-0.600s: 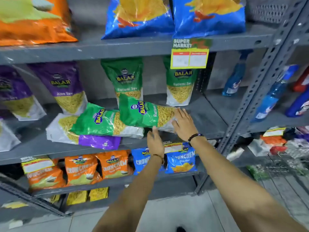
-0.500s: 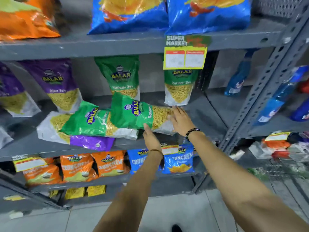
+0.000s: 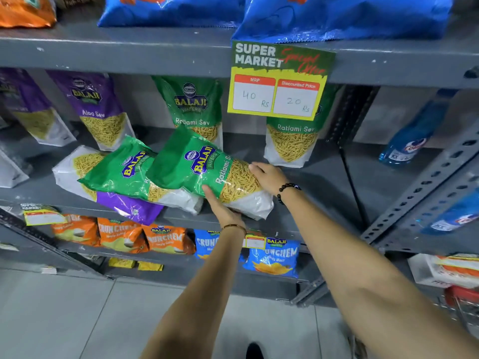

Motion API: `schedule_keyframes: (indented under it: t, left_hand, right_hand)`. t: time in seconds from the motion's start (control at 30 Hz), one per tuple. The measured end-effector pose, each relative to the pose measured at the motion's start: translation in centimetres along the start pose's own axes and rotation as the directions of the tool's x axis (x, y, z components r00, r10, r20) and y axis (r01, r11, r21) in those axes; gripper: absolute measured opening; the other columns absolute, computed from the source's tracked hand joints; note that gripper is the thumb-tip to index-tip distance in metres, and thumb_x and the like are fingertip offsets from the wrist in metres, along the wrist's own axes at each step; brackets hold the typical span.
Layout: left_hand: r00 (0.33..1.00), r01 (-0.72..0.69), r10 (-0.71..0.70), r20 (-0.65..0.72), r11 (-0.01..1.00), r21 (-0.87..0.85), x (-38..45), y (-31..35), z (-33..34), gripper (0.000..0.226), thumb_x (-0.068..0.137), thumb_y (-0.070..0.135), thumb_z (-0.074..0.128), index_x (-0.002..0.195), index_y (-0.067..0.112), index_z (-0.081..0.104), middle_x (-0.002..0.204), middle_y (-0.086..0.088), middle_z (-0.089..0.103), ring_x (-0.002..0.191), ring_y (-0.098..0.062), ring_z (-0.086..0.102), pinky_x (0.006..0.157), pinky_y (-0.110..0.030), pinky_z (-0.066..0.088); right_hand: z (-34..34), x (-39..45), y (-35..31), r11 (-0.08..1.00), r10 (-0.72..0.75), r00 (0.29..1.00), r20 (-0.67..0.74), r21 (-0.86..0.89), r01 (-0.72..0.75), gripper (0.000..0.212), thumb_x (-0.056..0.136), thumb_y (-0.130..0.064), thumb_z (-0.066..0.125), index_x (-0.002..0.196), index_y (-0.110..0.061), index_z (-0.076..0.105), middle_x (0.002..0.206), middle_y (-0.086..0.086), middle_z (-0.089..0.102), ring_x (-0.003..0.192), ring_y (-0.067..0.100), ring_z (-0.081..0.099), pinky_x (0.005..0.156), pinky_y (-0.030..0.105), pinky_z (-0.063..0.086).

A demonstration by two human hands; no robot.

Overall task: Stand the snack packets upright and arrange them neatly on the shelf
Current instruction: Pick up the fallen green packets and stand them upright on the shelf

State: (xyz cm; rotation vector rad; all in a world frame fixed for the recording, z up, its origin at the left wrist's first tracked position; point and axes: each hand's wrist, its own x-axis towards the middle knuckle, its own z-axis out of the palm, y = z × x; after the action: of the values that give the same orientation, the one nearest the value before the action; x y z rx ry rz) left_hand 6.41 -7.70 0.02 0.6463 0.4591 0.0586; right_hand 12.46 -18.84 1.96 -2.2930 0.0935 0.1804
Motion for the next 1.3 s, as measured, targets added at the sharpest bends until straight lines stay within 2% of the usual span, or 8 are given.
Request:
schedule_keyframes:
  t: [0.13,0.27,0.4,0.5,0.7,0.9,1.07,1.3]
  left_hand:
    - [1.000,-0.006,0.005,0.016,0.998,0.061,0.4,0.8,-0.5,0.067,0.085,0.068,0.037,0.137,0.026,0.044,0.143,-0.004,0.049,0.129,-0.025,0.048,0.114,-0.047,0.033]
    - [0.999,0.032,-0.036,0.014,0.974,0.222,0.4,2.6,-2.1,0.047,0.082,0.069,0.042,0.106,0.032,0.059,0.122,0.000,0.059,0.116,-0.022,0.052,0.113,-0.044,0.033]
    - [0.954,0.073,-0.164,0.252,0.939,0.336,-1.6,3.7,-4.0,0.055,0.086,0.066,0.038,0.119,0.027,0.060,0.124,-0.004,0.065,0.109,-0.024,0.063,0.095,-0.040,0.049]
    - [0.883,0.116,-0.288,0.371,0.899,0.423,-3.7,4.1,-5.7,0.063,0.084,0.068,0.038,0.124,0.025,0.060,0.124,-0.008,0.067,0.112,-0.029,0.064,0.092,-0.046,0.053]
    - [0.821,0.116,-0.376,0.429,0.846,0.520,-7.8,5.3,-8.3,0.073,0.078,0.073,0.043,0.132,0.024,0.053,0.135,-0.010,0.058,0.122,-0.029,0.057,0.110,-0.053,0.037]
    - [0.739,0.086,-0.420,0.528,0.835,0.544,-11.6,7.4,-8.2,0.070,0.078,0.075,0.040,0.127,0.029,0.057,0.130,-0.007,0.063,0.116,-0.027,0.062,0.099,-0.047,0.049]
    - [0.678,0.029,-0.428,0.598,0.828,0.560,-13.0,8.4,-6.9,0.056,0.081,0.073,0.033,0.103,0.039,0.071,0.108,0.003,0.075,0.101,-0.017,0.070,0.070,-0.031,0.060]
    - [0.700,0.022,-0.424,0.575,0.818,0.575,-11.7,7.5,-5.4,0.070,0.077,0.077,0.036,0.125,0.031,0.059,0.121,-0.003,0.069,0.111,-0.024,0.066,0.091,-0.042,0.053]
  right_hand:
    - [-0.7,-1.4,1.1,0.986,0.026,0.997,-0.070,0.164,-0.014,0.042,0.083,-0.046,0.056,0.111,-0.016,0.065,0.105,0.003,0.067,0.102,0.021,0.060,0.083,0.026,0.043]
    - [-1.3,-3.9,2.0,0.933,0.086,0.992,-0.088,0.357,-0.049,0.057,0.076,-0.045,0.067,0.123,-0.014,0.058,0.111,-0.001,0.059,0.104,0.015,0.056,0.093,0.026,0.043]
    - [-0.8,-8.0,1.9,0.707,0.100,0.995,-0.012,0.705,-0.063,0.050,0.085,-0.038,0.059,0.127,-0.011,0.055,0.133,0.008,0.057,0.120,0.019,0.053,0.106,0.034,0.038]
    - [0.0,-11.8,1.4,0.509,0.112,0.986,0.127,0.844,-0.166,0.039,0.090,-0.041,0.050,0.117,-0.016,0.061,0.117,0.009,0.067,0.110,0.024,0.062,0.098,0.041,0.046]
    - [1.4,-18.7,1.7,0.326,0.172,0.979,0.112,0.931,-0.164,0.034,0.089,-0.045,0.050,0.099,-0.019,0.069,0.096,0.004,0.075,0.092,0.019,0.070,0.079,0.037,0.053]
    - [0.4,-23.3,1.2,0.271,0.063,0.997,-0.033,0.962,0.015,0.043,0.067,-0.053,0.063,0.099,-0.026,0.073,0.107,0.001,0.073,0.101,0.017,0.068,0.080,0.036,0.055]
    - [-1.3,-24.6,0.3,0.279,0.014,0.995,-0.101,0.956,0.093,0.041,0.090,-0.048,0.038,0.093,-0.032,0.075,0.103,-0.005,0.075,0.098,0.014,0.069,0.079,0.034,0.058]
    - [-2.2,-23.6,0.9,0.281,-0.018,0.994,-0.105,0.954,0.105,0.040,0.092,-0.044,0.036,0.097,-0.032,0.074,0.106,-0.005,0.074,0.101,0.013,0.068,0.079,0.033,0.058]
